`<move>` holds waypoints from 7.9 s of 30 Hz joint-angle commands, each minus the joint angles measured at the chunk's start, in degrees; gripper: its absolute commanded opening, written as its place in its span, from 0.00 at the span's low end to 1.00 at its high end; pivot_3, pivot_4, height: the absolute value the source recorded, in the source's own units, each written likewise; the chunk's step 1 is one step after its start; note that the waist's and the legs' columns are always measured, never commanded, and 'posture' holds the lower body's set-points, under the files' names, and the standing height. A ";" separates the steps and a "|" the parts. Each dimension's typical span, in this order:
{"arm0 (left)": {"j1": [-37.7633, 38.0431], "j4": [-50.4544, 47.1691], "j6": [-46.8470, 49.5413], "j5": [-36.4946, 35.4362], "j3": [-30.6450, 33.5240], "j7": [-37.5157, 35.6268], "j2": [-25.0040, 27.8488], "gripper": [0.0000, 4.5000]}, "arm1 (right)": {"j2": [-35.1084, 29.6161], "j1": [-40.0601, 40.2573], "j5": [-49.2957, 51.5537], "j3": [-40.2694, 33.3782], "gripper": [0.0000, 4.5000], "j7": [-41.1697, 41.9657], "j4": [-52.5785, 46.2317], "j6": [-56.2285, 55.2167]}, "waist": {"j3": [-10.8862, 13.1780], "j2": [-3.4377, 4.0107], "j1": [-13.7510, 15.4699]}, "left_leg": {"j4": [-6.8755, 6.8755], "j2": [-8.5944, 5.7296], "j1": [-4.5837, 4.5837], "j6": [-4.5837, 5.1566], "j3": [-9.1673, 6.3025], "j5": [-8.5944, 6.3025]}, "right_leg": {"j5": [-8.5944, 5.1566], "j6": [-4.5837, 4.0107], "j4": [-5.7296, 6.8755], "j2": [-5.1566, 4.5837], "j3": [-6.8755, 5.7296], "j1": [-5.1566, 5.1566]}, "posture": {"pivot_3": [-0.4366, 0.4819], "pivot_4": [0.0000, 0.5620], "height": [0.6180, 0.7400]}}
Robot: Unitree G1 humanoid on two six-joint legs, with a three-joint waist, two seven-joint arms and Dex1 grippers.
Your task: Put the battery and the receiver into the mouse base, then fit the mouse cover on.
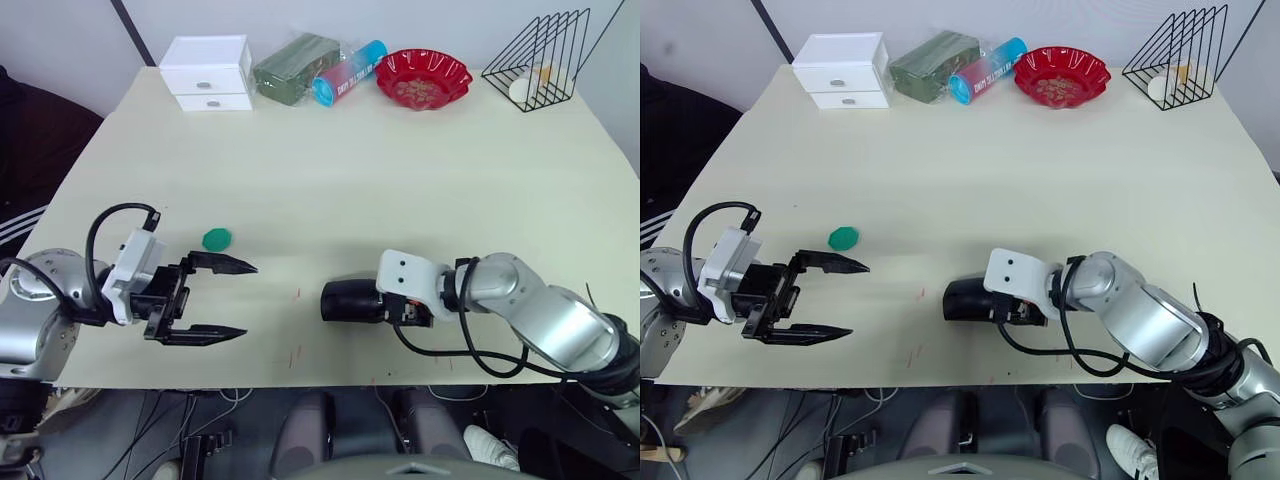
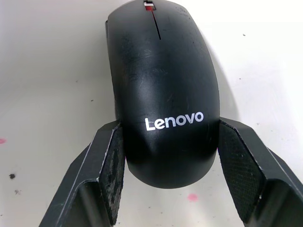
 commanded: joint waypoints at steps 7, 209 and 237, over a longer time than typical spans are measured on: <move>0.77 -0.52 -0.92 -1.37 0.94 -2.48 0.53 1.00 | 0.53 -3.27 1.55 0.90 0.52 -0.27 -0.14 3.07 | 0.00 -0.01 -0.01 | 0.01 0.00 0.00 0.00 -0.02 0.00 | 0.00 0.00 0.01 0.00 -0.01 0.00 | 0.48 0.27 1.00; 3.27 0.29 -1.56 -0.58 2.41 -2.48 0.03 1.00 | 19.39 -13.00 0.51 7.62 0.49 3.05 22.47 -6.85 | -0.09 -0.15 -1.40 | 0.06 0.02 0.00 -0.07 -0.04 0.05 | 0.04 -0.07 0.28 0.02 -0.05 -0.10 | 0.48 0.27 1.00; 2.42 0.99 -1.88 -0.74 1.39 -2.48 0.01 1.00 | 18.77 -3.98 6.33 -7.23 0.49 5.88 17.25 -19.08 | -0.09 -0.16 -1.35 | 0.06 0.02 -0.01 -0.07 -0.06 0.05 | 0.04 -0.07 0.28 0.02 -0.06 -0.10 | 0.48 0.27 1.00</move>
